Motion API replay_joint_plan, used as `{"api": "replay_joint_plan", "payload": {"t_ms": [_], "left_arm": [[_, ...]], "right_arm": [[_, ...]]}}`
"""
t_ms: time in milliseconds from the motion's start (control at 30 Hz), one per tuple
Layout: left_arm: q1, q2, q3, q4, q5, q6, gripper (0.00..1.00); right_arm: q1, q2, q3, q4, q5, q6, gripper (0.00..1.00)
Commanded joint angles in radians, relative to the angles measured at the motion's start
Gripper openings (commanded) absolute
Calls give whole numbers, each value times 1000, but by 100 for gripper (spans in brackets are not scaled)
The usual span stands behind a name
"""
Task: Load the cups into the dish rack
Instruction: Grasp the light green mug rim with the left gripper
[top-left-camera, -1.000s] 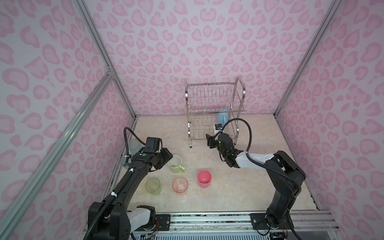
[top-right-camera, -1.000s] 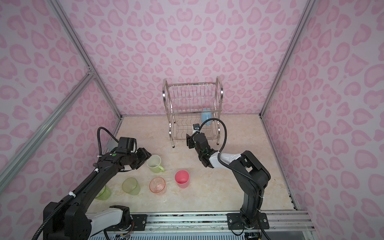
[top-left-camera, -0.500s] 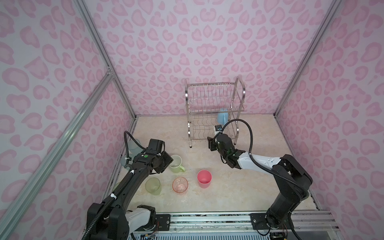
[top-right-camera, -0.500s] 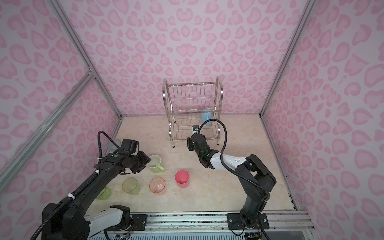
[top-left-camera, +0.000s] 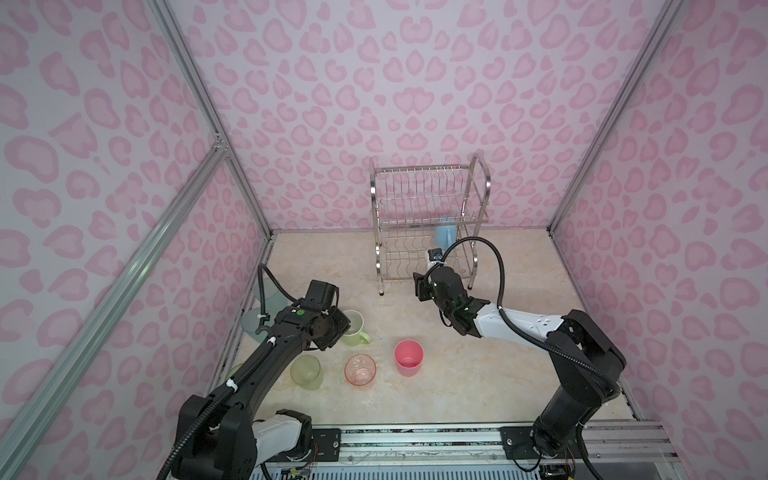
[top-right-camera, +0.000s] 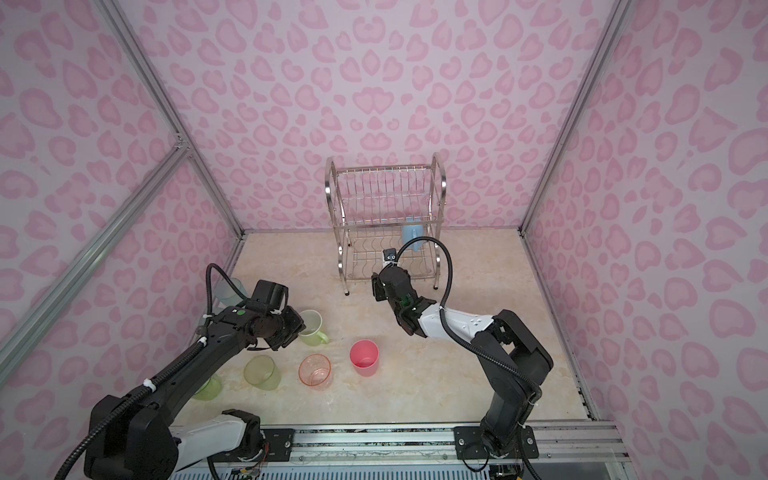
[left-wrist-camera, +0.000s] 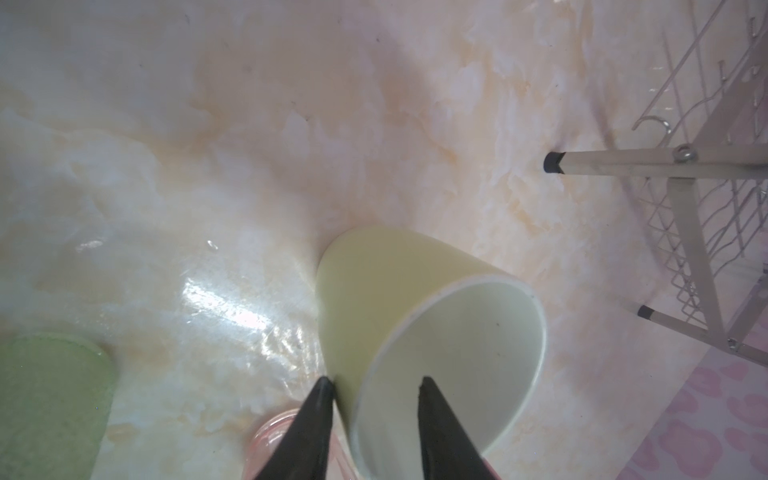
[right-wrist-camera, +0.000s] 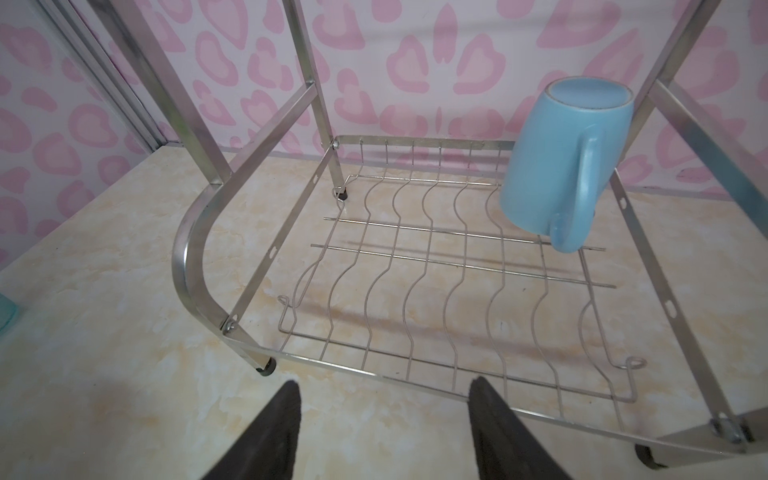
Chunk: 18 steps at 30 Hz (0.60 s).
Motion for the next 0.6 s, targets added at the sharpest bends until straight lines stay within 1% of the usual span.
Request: {"api": "replay_joint_plan", "payload": {"t_ms": [0, 67, 100, 467, 567], "left_arm": [[-5, 17, -11, -13, -12, -27, 37], [-9, 29, -11, -16, -13, -34, 37], [-9, 37, -12, -19, -13, -39, 32], [-10, 101, -4, -16, 10, -57, 22], [-10, 91, 2, -20, 0, -58, 16]], "right_arm": [[9, -5, 1, 0, 12, -4, 63], [14, -5, -6, 8, 13, -5, 63], [16, -5, -8, 13, 13, -5, 63], [25, 14, 12, 18, 9, -1, 62], [25, 14, 14, 18, 4, 2, 62]]}}
